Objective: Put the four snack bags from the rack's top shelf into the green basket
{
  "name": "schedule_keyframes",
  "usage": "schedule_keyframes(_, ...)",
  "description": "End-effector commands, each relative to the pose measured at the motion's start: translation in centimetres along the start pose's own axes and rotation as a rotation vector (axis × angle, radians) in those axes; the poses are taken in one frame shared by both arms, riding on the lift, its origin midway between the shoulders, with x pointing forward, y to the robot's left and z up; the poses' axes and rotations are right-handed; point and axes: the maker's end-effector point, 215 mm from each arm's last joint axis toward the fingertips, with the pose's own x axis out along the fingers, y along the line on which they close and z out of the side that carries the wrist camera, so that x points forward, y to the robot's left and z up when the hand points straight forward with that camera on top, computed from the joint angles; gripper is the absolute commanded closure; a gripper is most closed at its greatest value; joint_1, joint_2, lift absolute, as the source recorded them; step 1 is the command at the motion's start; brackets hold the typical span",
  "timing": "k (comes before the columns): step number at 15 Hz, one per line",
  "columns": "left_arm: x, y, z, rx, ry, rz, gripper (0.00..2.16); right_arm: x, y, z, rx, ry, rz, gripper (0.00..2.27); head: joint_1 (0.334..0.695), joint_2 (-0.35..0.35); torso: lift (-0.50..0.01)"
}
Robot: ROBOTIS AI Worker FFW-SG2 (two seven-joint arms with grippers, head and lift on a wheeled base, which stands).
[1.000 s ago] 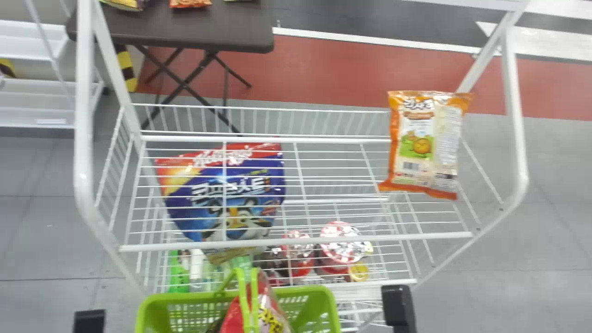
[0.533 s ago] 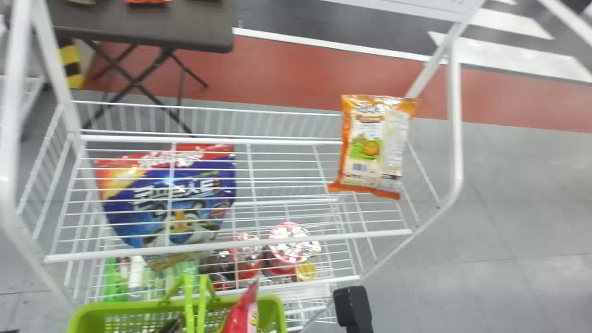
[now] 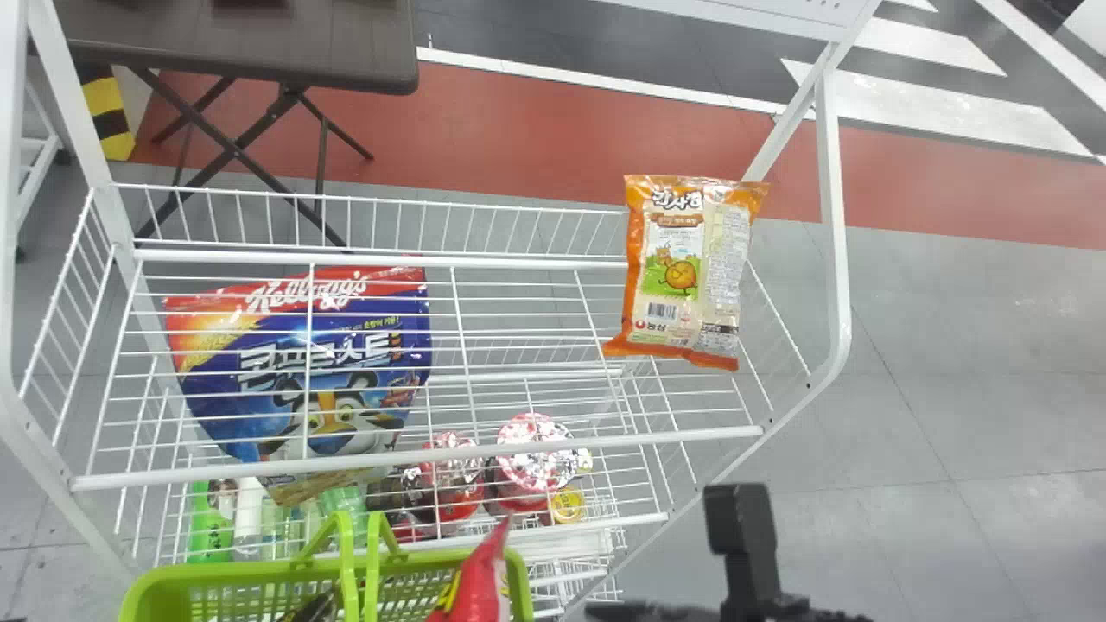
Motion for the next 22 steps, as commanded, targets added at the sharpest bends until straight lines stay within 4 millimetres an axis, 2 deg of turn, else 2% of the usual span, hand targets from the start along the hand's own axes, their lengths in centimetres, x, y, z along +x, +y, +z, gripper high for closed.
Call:
schedule_keyframes(1,0.0,-0.2,0.0,0.001,-0.001,-0.004,2.15,-0.9,-1.3,8.1,-0.094,-0.258,-0.051,0.05,0.695,-0.35,0.0)
schedule_keyframes(2,0.1,-0.3,0.0,0.001,-0.001,-0.007,2.15,-1.1,-2.0,10.7,-0.123,-0.333,-0.077,0.05,0.695,-0.35,0.0)
schedule_keyframes(4,0.3,-0.4,-0.1,0.002,0.003,-0.011,2.15,-2.2,-4.7,16.3,-0.179,-0.504,-0.185,0.06,0.695,-0.35,0.0)
schedule_keyframes(6,0.3,-0.3,-0.1,0.002,0.003,-0.008,2.15,-3.0,-7.2,20.5,-0.214,-0.616,-0.302,0.06,0.695,-0.35,0.0)
schedule_keyframes(7,0.3,-0.4,-0.1,0.002,0.004,-0.009,2.15,-2.9,-8.4,21.7,-0.214,-0.627,-0.35,0.06,0.695,-0.35,0.0)
schedule_keyframes(9,0.4,-0.4,0.0,0.004,0.004,-0.009,2.15,-2.8,-10.6,23.7,-0.218,-0.647,-0.45,0.06,0.695,-0.35,0.0)
schedule_keyframes(13,0.3,-0.3,0.0,0.008,0.009,-0.009,2.15,-1.4,-14.3,25.1,-0.218,-0.633,-0.602,0.07,0.695,-0.35,0.0)
schedule_keyframes(15,0.2,-0.2,-0.1,0.01,0.012,-0.007,2.15,-1.4,-15.1,26.5,-0.214,-0.67,-0.608,0.07,0.695,-0.35,0.0)
schedule_keyframes(19,0.4,-0.2,-0.2,0.01,0.017,-0.01,2.15,-2.8,-15.5,31.5,-0.221,-0.762,-0.62,0.07,0.695,-0.35,0.0)
schedule_keyframes(22,0.3,0.0,-0.3,0.004,0.019,-0.01,2.15,-1.2,-17.5,31.9,-0.198,-0.675,-0.653,0.09,0.695,-0.35,0.0)
